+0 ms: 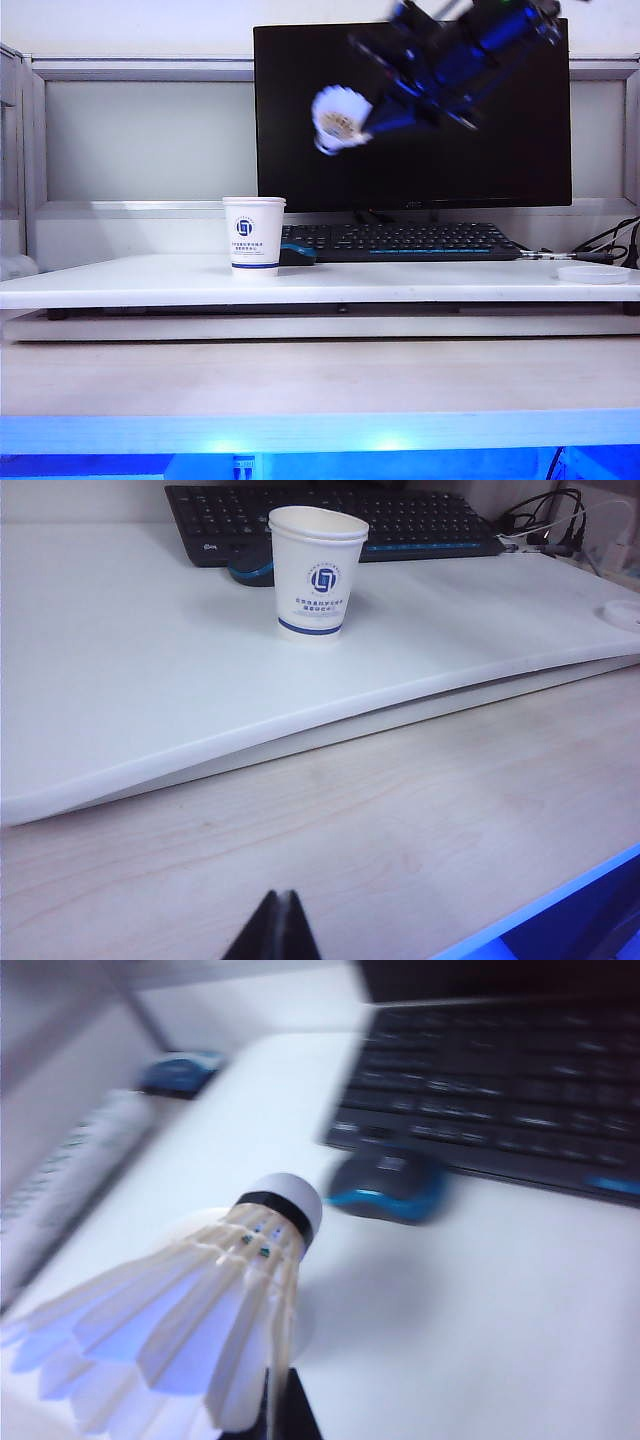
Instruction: Pick up the badminton from the table and put it into the white paper cup.
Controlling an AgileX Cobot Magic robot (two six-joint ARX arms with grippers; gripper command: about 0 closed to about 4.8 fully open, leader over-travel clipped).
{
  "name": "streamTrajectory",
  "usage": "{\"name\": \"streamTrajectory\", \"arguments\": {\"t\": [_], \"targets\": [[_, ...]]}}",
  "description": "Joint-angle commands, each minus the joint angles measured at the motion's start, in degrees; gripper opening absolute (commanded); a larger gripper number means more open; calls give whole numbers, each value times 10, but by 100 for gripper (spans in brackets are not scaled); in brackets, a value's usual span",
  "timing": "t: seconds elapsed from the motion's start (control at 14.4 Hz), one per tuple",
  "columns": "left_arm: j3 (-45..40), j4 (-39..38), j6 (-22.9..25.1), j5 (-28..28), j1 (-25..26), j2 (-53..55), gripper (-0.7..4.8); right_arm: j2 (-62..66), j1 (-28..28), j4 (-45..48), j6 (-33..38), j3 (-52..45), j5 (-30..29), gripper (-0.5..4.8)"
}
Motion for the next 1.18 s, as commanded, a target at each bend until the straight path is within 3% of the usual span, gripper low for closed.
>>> {"name": "streamTrajectory", "arguments": {"t": [0.07,0.35,0.76,0.9,1.18], "targets": [[4,-26,-2,7,0,0,-5,-5,26,6,-2,11,-12,-7],[4,-26,-2,7,0,0,-5,-1,66,-7,2,48,-7,-7],[4,-26,-2,8,0,0,-5,59,76,-9,18,72,-8,-7],[4,-26,-2,9,0,0,-5,122,76,-54,22,147,-9,-7],[4,-26,-2,9,0,0,-5,122,75,-95,22,147,-8,-7]]}}
